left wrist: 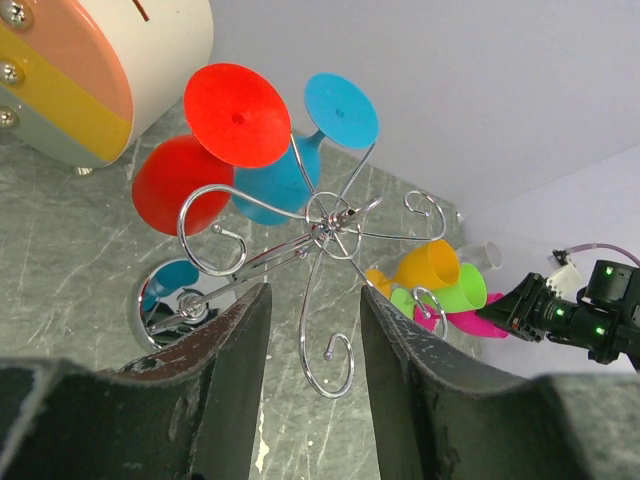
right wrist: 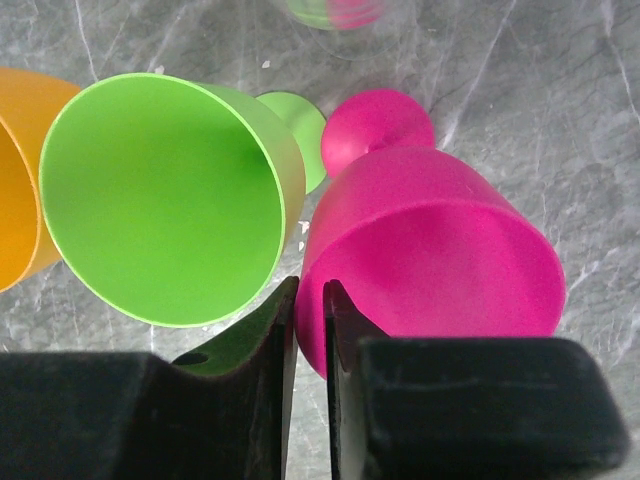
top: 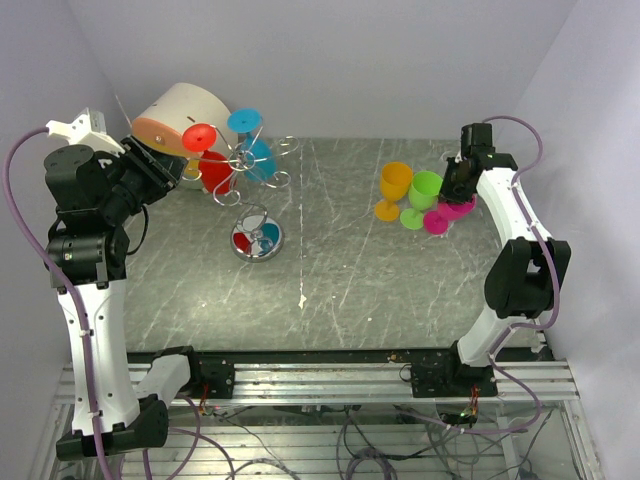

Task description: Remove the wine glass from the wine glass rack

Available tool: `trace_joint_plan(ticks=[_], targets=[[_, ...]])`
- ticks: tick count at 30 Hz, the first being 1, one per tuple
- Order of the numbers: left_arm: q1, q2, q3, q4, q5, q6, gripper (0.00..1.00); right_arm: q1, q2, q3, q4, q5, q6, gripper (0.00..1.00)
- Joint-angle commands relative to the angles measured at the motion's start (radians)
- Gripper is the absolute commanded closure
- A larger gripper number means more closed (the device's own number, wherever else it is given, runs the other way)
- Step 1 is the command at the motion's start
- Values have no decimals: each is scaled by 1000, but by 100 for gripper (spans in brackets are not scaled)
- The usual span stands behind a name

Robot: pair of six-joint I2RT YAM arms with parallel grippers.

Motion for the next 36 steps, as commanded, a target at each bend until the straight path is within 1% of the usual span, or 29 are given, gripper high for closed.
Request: trace_joint_plan(ticks=[1, 9, 22, 28, 30, 36], targets=[[-6, 1, -2, 16, -3, -5, 48, 4, -50, 27, 22, 51, 6, 77], [-6, -2, -15, 28, -3, -19, 48, 4, -119, 28, 41, 96, 7, 76], [-6, -7, -10, 8, -25, -7, 48, 4, -173, -5, 63, 95, 0, 74], [-5, -8, -19, 5, -25, -4, 49, 23, -193, -26, 59, 59, -30, 74], [-5, -9, -24, 6, -27, -3, 49, 34, -203, -40, 65, 74, -46, 72], [-5, -10, -35, 11, -22, -1, 49, 40, -196, -75, 105, 86, -91, 63]])
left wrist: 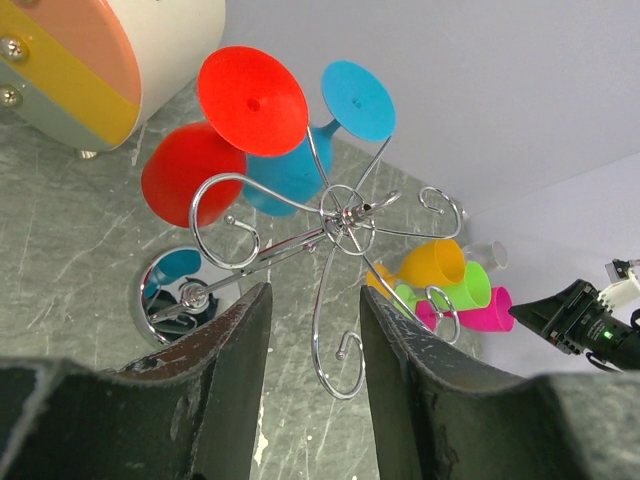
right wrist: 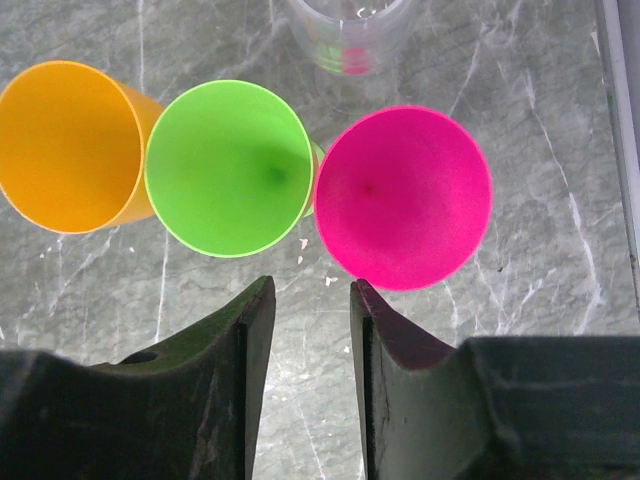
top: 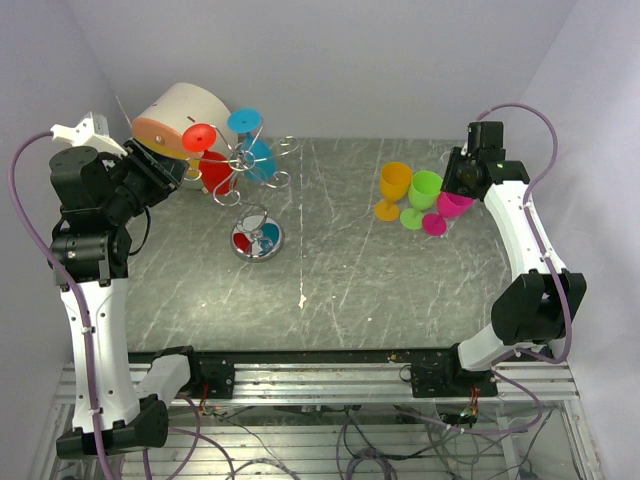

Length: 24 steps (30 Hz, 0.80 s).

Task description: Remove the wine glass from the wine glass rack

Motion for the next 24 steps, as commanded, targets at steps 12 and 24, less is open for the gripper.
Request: trace_joint_plan(ticks=[12, 24], targets=[[-5, -7, -8, 13, -12, 19, 49, 20, 34, -81, 83, 97, -95, 63], [-6, -2, -8, 21, -10, 15, 50, 19, 75, -94, 119, 118, -130, 63]])
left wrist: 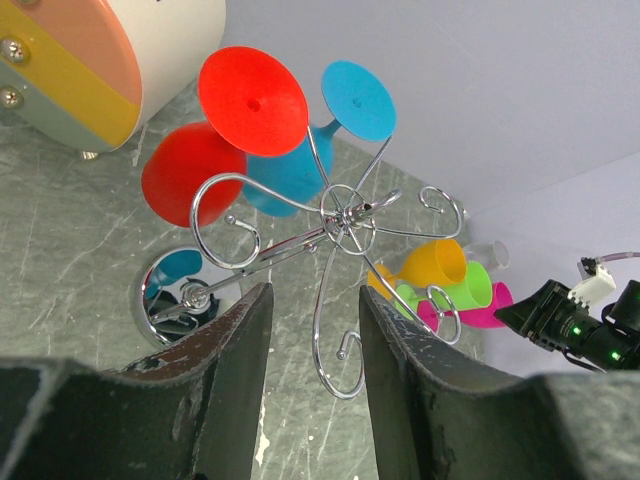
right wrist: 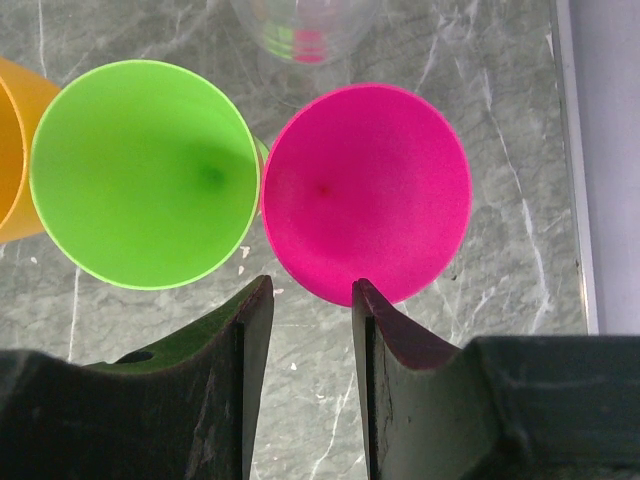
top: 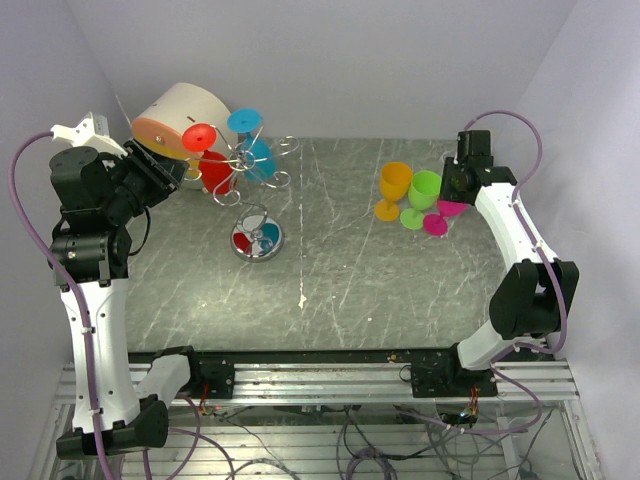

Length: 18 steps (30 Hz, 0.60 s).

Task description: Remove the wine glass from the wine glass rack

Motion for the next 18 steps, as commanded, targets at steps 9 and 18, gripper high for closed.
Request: trace_joint_plan(ticks=[9, 18], targets=[[-6, 10, 13, 19, -12, 11, 50, 3, 54, -23, 44, 22, -26, 81], [-6, 13, 19, 17, -10, 8, 50, 3, 39, -13, 38, 99, -4, 70]])
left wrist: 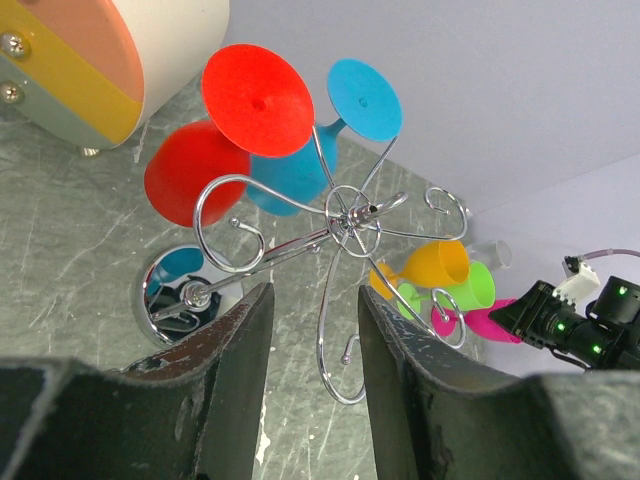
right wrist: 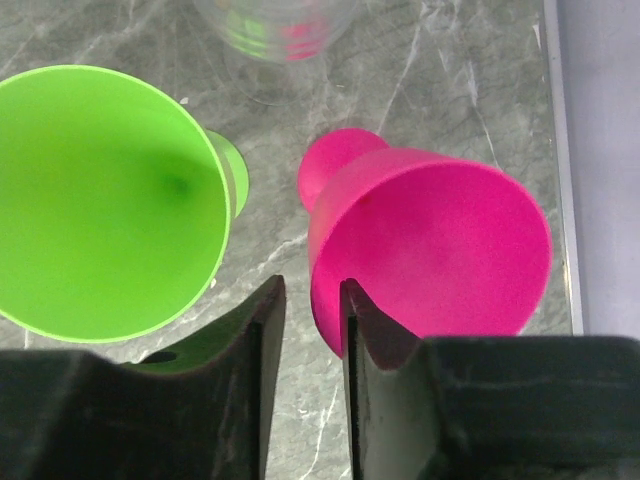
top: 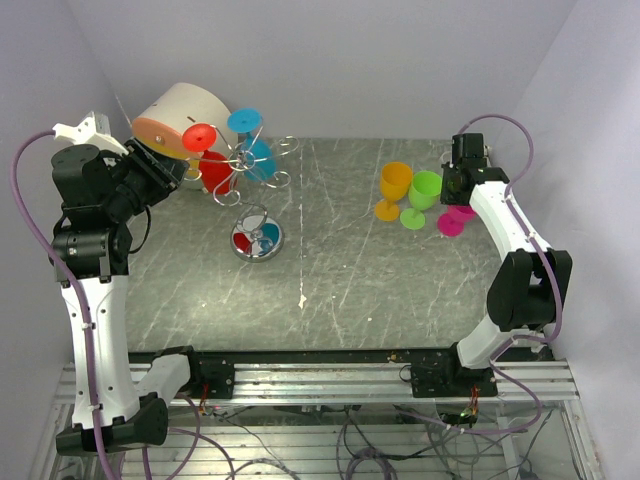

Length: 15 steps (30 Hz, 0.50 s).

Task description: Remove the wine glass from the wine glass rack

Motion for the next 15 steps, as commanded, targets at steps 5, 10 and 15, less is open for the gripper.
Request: trace_joint_plan(ticks=[5, 10, 15], targets=[[-7, 1, 19, 17, -12, 6, 50, 3, -39, 26, 9, 48, 23, 67], [-6, 1, 22, 22, -17, 5, 49, 2, -98, 50, 5, 54, 41, 67], [-6, -1, 17, 36, -24, -2, 49, 2, -187, 56, 13, 12, 60, 66]])
